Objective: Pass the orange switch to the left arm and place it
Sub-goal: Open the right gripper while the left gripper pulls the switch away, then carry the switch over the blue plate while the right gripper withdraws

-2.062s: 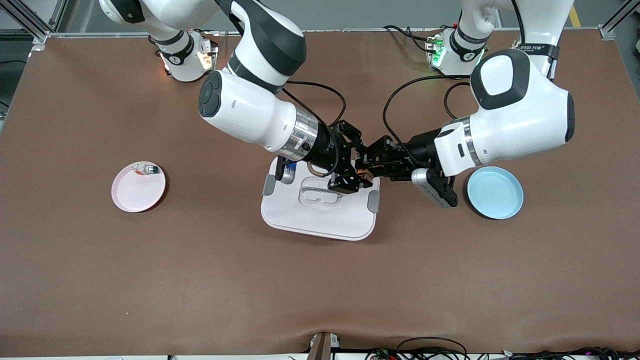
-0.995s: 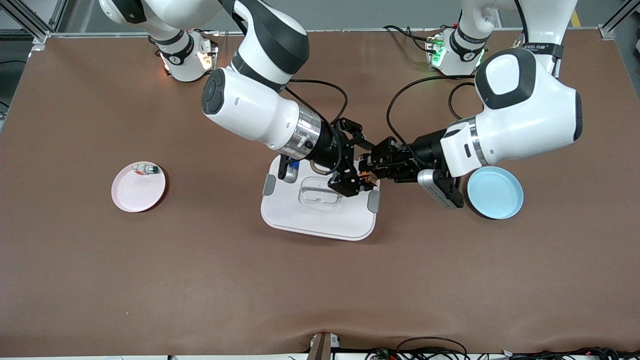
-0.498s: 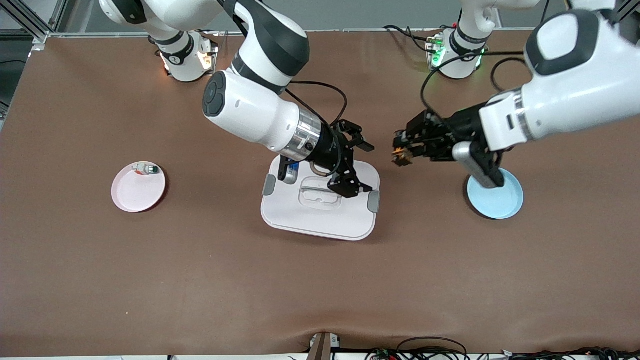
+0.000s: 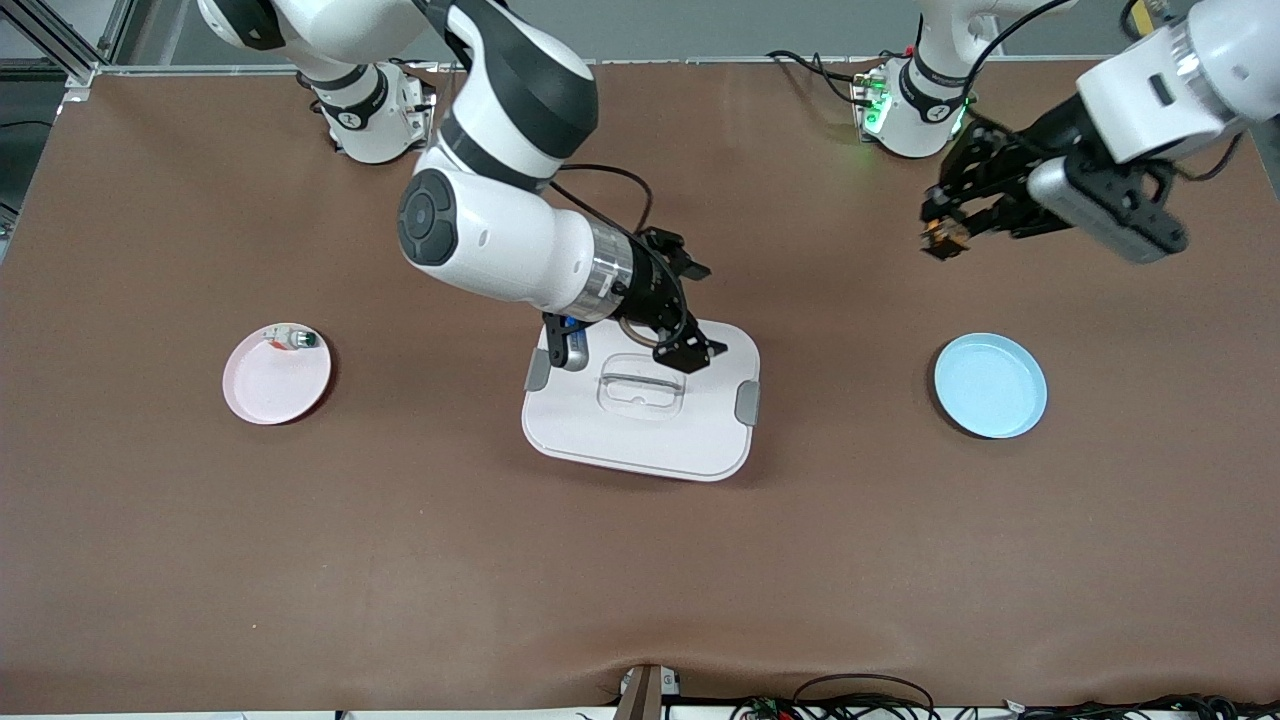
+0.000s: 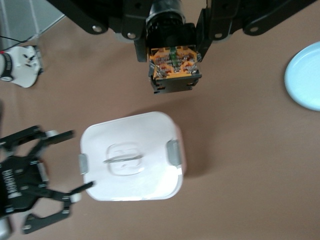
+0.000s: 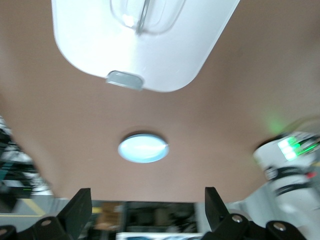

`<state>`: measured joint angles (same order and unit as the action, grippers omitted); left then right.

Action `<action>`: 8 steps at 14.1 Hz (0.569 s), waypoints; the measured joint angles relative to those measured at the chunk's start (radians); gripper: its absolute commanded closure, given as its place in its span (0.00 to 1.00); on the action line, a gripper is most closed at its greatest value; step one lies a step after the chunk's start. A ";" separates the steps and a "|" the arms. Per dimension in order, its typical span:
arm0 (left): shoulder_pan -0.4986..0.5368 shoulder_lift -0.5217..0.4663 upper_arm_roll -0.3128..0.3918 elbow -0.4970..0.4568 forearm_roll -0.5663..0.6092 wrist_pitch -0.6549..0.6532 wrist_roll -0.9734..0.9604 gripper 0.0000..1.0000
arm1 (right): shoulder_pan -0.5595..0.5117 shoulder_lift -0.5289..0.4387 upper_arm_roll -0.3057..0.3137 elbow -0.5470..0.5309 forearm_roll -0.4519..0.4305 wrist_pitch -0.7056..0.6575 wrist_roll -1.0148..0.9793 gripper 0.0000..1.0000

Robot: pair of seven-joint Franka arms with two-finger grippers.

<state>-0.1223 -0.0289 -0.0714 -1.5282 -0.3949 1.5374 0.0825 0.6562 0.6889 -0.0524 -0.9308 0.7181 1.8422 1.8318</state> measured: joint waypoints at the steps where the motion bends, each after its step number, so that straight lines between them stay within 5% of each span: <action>1: 0.022 -0.010 0.001 0.000 0.018 -0.020 -0.012 1.00 | -0.011 0.000 -0.001 0.013 -0.007 -0.055 -0.051 0.00; 8: 0.125 -0.010 0.006 -0.004 0.152 -0.117 -0.218 1.00 | -0.058 -0.001 -0.002 0.032 -0.139 -0.298 -0.497 0.00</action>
<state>0.0027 -0.0389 -0.0653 -1.5321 -0.2427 1.4205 -0.1357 0.5981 0.6879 -0.0549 -0.8986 0.5794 1.5439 1.3344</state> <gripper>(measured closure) 0.590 0.000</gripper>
